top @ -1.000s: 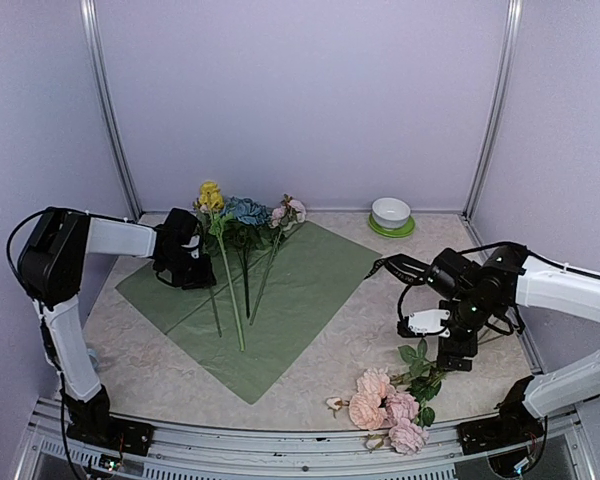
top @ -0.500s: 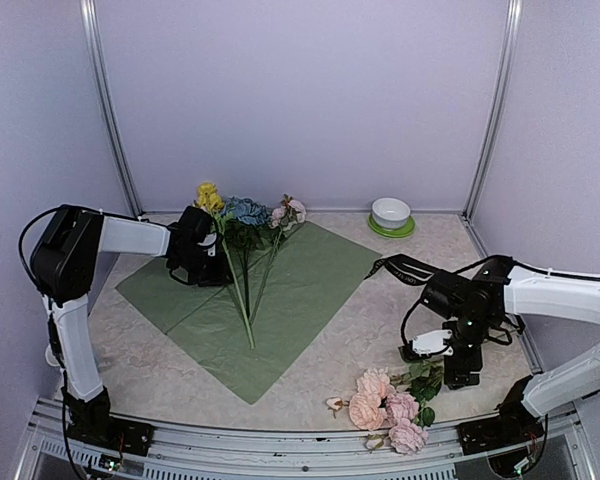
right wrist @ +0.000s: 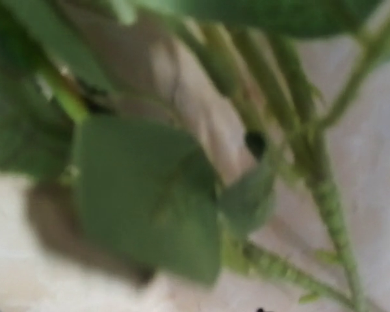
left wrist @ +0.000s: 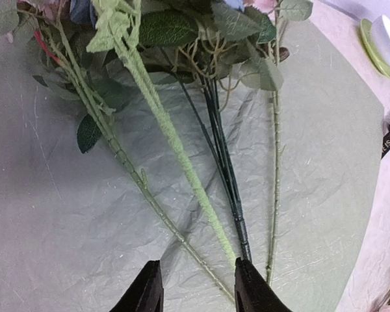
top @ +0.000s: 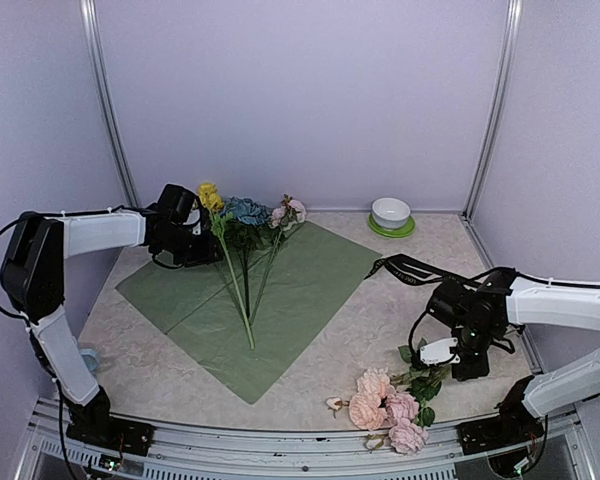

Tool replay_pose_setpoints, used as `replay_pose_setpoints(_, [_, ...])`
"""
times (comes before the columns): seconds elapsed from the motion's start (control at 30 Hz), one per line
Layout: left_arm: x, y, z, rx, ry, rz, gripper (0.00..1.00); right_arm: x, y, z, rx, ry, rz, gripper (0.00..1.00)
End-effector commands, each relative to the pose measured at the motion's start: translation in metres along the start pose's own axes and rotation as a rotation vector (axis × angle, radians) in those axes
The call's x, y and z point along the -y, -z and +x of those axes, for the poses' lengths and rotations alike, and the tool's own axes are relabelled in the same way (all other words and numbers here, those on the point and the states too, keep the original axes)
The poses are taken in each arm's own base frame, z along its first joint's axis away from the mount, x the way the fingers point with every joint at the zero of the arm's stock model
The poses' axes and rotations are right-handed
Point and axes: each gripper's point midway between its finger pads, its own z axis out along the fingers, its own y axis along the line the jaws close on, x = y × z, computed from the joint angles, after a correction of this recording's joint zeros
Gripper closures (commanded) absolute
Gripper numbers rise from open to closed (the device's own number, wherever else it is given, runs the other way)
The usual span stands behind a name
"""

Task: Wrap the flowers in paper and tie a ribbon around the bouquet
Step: Pick up the fake flower from the corner of the board.

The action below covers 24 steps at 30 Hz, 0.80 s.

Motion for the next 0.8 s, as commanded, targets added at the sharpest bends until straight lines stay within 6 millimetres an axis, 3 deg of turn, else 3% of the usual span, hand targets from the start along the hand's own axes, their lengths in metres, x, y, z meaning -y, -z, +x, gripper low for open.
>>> replay_pose_setpoints(0.0, [0.003,0.022,-0.008,0.041,-0.02,0.011,0.62,0.012,-0.009,-0.008,0.038,0.032,0.057,0.58])
replay_pose_setpoints(0.2, [0.008,0.029,-0.012,0.057,-0.027,0.04,0.62,0.024,-0.018,-0.019,0.042,0.067,0.096,0.58])
replay_pose_setpoints(0.43, [0.007,0.033,-0.016,0.071,-0.036,0.043,0.62,0.011,-0.038,-0.014,-0.008,0.117,0.027,0.62])
replay_pose_setpoints(0.63, [0.005,0.038,-0.02,0.084,-0.032,0.044,0.62,0.01,-0.036,-0.012,-0.023,0.142,0.017,0.98])
replay_pose_setpoints(0.77, [0.006,0.042,-0.021,0.094,-0.032,0.047,0.63,0.018,-0.026,-0.007,-0.039,0.153,0.062,1.0])
